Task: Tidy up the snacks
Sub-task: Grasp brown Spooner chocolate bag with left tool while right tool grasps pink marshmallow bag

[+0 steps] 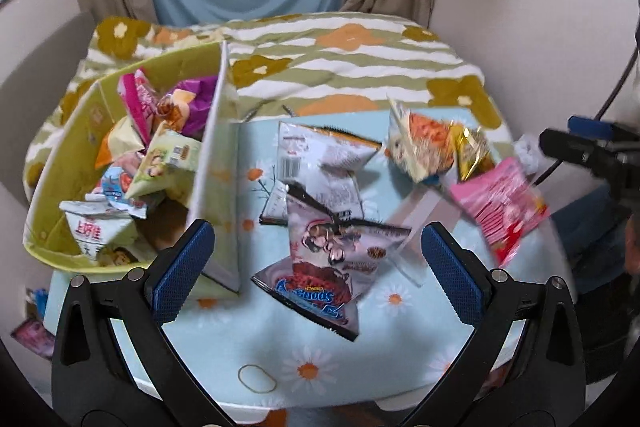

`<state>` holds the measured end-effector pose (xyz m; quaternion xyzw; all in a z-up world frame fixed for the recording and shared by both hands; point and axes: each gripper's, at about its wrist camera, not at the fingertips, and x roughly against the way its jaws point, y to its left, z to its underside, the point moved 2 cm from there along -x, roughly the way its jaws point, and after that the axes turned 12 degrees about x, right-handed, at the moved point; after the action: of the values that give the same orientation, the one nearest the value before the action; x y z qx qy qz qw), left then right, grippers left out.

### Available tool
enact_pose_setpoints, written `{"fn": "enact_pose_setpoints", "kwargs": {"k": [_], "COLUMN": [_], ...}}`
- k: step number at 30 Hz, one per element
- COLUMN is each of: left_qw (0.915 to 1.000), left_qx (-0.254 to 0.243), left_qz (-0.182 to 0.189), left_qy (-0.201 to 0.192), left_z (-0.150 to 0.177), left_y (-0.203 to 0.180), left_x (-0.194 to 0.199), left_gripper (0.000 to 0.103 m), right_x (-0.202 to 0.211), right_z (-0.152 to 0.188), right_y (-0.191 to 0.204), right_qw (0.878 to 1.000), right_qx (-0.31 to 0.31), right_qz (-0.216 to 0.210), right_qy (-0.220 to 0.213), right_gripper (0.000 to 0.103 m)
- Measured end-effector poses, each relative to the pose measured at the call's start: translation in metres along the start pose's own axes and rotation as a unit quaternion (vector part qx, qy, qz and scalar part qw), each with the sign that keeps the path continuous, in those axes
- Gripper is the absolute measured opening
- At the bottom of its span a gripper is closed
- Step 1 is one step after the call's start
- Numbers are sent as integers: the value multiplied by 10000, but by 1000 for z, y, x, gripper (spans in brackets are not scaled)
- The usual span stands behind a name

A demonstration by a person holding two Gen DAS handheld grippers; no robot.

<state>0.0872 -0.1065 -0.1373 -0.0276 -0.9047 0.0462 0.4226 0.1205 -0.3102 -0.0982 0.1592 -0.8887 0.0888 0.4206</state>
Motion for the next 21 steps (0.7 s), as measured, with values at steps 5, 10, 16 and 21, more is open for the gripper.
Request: {"fn": "enact_pose_setpoints", "kwargs": {"k": [5, 10, 16, 21], "left_qw": [9990, 9972, 9954, 9936], "left_qx": [-330, -581, -635, -621], "left_qz": [-274, -418, -604, -638], "left_qy": [130, 224, 386, 698], "left_z": [25, 34, 42, 49], "left_y": [-10, -13, -9, -4], "left_x": [-37, -64, -90, -110], "left_gripper": [103, 103, 102, 76], "right_x": [-23, -45, -60, -75], "right_z": [33, 55, 66, 73], "right_y": [-19, -27, -33, -40], "right_qw": [9996, 9990, 9987, 9979], "right_qx": [-187, -199, -223, -232], "right_qz": [-61, -107, -42, -9], "right_qy": [205, 380, 461, 601], "right_gripper": [103, 103, 103, 103]}}
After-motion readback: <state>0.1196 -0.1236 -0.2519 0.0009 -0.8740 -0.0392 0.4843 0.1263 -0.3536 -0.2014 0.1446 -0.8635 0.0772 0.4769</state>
